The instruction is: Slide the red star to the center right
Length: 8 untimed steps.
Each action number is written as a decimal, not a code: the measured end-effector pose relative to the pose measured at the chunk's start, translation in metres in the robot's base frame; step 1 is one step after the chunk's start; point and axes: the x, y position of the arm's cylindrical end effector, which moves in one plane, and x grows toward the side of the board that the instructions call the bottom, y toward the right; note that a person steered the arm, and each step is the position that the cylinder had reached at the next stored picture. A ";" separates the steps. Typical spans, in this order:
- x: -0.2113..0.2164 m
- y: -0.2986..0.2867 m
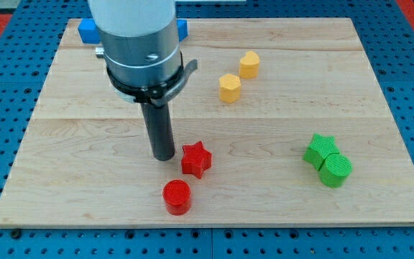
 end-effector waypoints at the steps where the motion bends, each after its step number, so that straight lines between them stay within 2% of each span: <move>1: 0.006 0.010; 3: 0.013 0.030; 5: 0.008 0.125; 6: 0.021 0.113; 7: 0.047 0.144; 8: 0.041 0.166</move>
